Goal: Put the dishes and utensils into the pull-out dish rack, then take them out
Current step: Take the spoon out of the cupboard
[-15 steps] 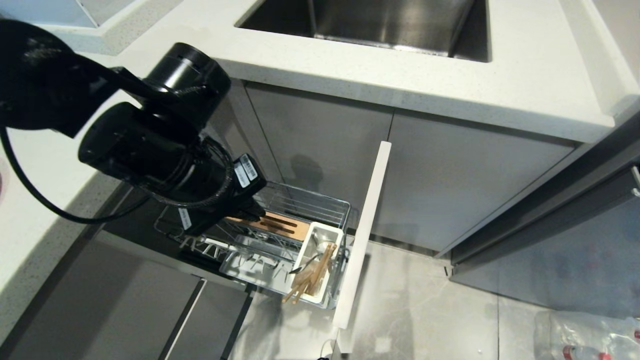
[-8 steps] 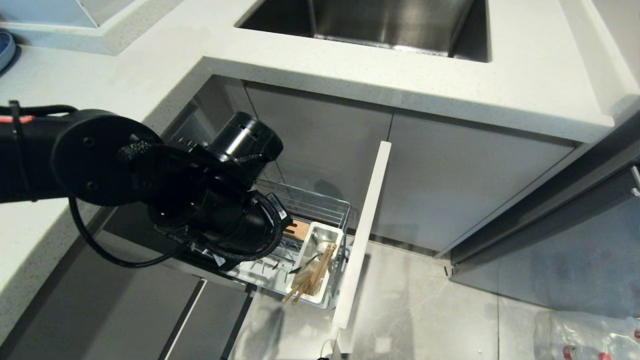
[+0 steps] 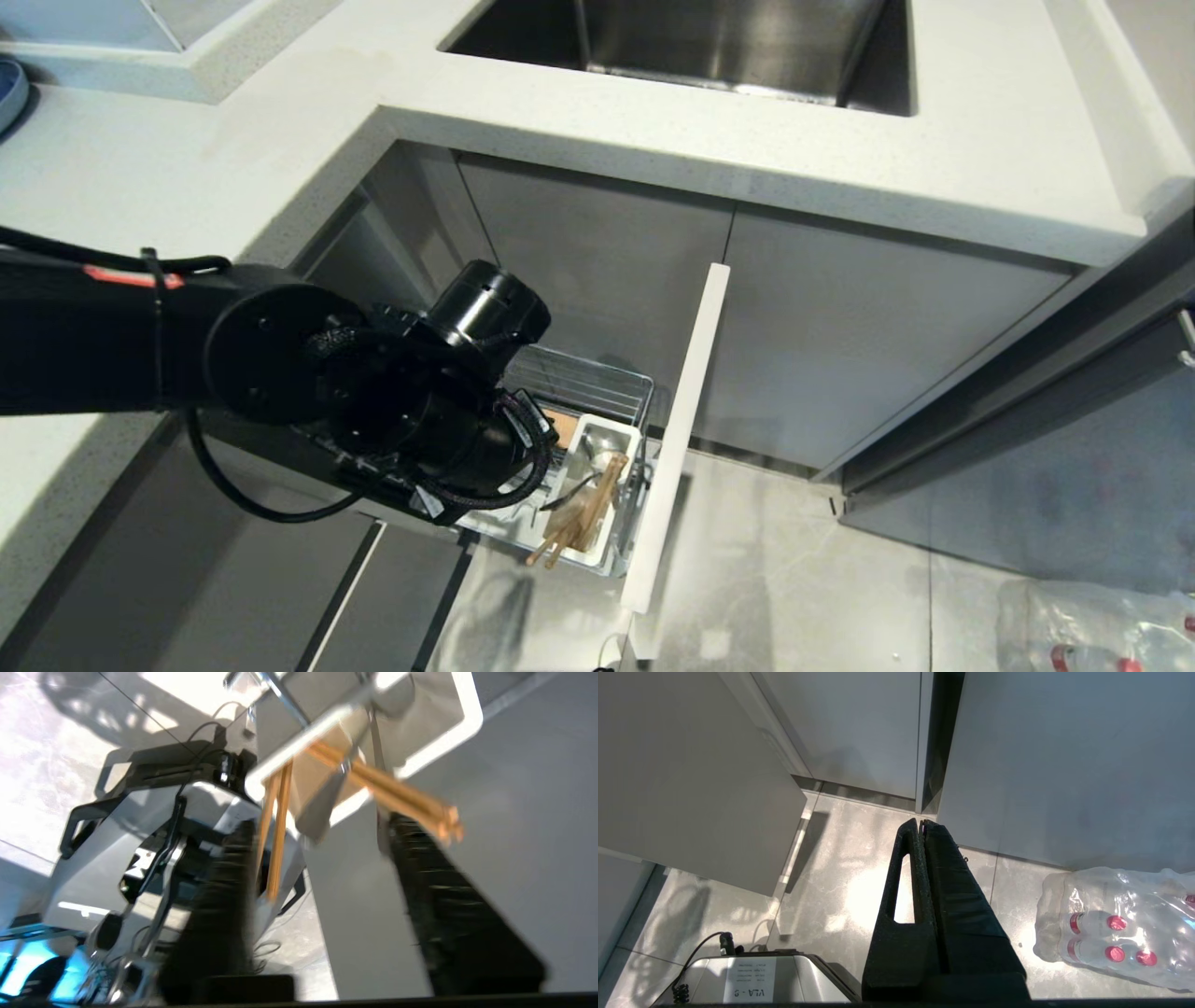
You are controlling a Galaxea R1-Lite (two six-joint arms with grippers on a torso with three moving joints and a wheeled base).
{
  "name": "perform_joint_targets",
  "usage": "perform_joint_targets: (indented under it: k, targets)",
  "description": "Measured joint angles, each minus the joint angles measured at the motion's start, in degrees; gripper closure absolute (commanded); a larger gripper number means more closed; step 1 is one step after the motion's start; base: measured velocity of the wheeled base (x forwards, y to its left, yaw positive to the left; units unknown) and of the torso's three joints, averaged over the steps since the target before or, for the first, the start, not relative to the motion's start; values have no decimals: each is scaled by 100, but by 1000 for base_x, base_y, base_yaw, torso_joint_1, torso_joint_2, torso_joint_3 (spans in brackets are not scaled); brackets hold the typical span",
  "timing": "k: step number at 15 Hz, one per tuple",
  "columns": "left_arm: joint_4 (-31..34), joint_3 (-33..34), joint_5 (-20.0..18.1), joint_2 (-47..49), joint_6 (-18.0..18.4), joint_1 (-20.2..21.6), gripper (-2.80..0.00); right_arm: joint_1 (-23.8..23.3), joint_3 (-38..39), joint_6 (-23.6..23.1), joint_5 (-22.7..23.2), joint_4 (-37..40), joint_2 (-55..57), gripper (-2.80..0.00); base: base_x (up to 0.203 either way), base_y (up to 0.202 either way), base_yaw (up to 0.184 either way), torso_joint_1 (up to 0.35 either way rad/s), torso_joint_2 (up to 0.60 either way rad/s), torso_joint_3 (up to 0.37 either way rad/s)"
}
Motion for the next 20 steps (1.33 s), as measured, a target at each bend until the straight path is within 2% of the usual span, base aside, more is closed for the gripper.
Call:
perform_joint_targets:
  k: [6,9,12,20]
  targets:
    - [-131,35,-127,384,-84,69,-280,-1,0,1,0,0,0,0,0,0,0,0,0,0]
    - [-142,50,-451,557,-172,49,-280,1,0,-1,0,0,0,0,0,0,0,0,0,0]
    - [-291,50,-616,693,-166,47,-280,1,0,-1,0,0,0,0,0,0,0,0,0,0]
    - [-786,26,-629,1161,-22,152,-280,1,0,1,0,-2,0,0,0,0,0,0,0,0]
